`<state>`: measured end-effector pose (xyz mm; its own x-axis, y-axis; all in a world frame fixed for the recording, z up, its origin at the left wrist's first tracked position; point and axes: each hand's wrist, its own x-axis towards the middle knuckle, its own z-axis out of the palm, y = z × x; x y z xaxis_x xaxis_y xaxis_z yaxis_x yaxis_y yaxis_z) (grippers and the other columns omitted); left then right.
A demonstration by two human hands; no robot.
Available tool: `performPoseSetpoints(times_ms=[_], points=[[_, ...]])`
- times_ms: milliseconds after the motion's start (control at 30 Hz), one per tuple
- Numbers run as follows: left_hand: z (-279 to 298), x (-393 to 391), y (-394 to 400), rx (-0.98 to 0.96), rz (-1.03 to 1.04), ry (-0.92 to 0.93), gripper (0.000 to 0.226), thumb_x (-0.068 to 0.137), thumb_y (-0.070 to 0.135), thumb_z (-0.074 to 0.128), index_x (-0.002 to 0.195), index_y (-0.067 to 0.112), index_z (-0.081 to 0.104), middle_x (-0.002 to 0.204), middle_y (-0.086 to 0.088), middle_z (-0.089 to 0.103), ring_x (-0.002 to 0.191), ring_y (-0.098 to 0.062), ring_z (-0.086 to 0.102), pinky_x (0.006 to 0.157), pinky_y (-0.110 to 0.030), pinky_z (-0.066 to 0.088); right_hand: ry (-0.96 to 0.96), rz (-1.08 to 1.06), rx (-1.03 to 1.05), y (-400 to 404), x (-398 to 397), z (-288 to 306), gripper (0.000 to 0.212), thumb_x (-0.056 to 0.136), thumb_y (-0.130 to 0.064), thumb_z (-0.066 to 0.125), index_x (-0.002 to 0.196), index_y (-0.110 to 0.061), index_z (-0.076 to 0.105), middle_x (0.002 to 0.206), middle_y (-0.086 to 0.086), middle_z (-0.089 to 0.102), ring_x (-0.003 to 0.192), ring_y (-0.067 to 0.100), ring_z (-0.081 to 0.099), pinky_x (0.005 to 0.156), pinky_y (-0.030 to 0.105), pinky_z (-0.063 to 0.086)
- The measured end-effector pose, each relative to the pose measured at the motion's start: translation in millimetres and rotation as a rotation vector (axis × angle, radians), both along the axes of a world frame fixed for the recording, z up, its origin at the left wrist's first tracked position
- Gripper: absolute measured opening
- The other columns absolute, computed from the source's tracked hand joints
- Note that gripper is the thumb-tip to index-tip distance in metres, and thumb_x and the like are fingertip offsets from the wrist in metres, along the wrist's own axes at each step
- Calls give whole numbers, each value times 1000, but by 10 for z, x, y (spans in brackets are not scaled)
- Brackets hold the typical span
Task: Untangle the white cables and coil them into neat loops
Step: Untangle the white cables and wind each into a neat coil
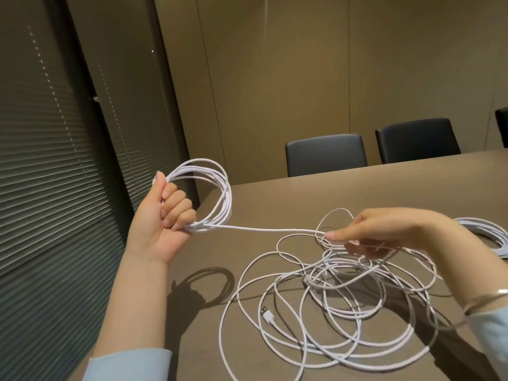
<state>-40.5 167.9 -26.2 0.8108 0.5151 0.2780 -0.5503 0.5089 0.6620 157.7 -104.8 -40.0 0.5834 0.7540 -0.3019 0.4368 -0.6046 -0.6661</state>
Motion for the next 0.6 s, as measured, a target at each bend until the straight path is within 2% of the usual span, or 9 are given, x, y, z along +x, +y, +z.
performPoseSetpoints(times_ms=[100, 233, 333, 467, 600], points=[[8, -8, 8, 10, 34, 12, 51, 101, 45, 40, 56, 21, 37, 40, 6, 23, 29, -9, 20, 33, -17, 14, 0, -69, 48, -71, 41, -3, 39, 80, -50, 71, 76, -11, 75, 59, 0, 50, 48, 10, 40, 49, 21, 34], [33, 54, -94, 93, 96, 90, 48, 99, 45, 44, 57, 21, 37, 41, 9, 20, 30, -7, 18, 32, -15, 14, 59, -248, 464, 43, -17, 57, 20, 93, -20, 62, 92, -2, 71, 62, 2, 46, 46, 9, 38, 41, 19, 31], [32, 150, -190, 177, 120, 158, 47, 99, 44, 45, 59, 20, 38, 40, 8, 21, 30, -5, 17, 30, -16, 15, 72, -333, 751, 230, -187, 151, 20, 93, -13, 59, 98, 5, 67, 69, 5, 46, 49, 11, 37, 43, 20, 28], [5, 301, -371, 255, 129, 216, 47, 100, 44, 43, 61, 19, 36, 40, 6, 20, 31, -6, 17, 31, -18, 13, 133, -272, 1025, 452, -538, 223, 10, 92, -12, 62, 90, -3, 67, 70, 7, 50, 44, 12, 36, 42, 21, 28], [-13, 436, -559, 276, 114, 203, 47, 96, 49, 48, 62, 17, 37, 39, 5, 20, 29, -5, 17, 31, -17, 12, 140, -101, 1136, 601, -883, 154, 8, 91, -13, 65, 88, -6, 67, 65, 6, 52, 43, 14, 37, 40, 20, 28]])
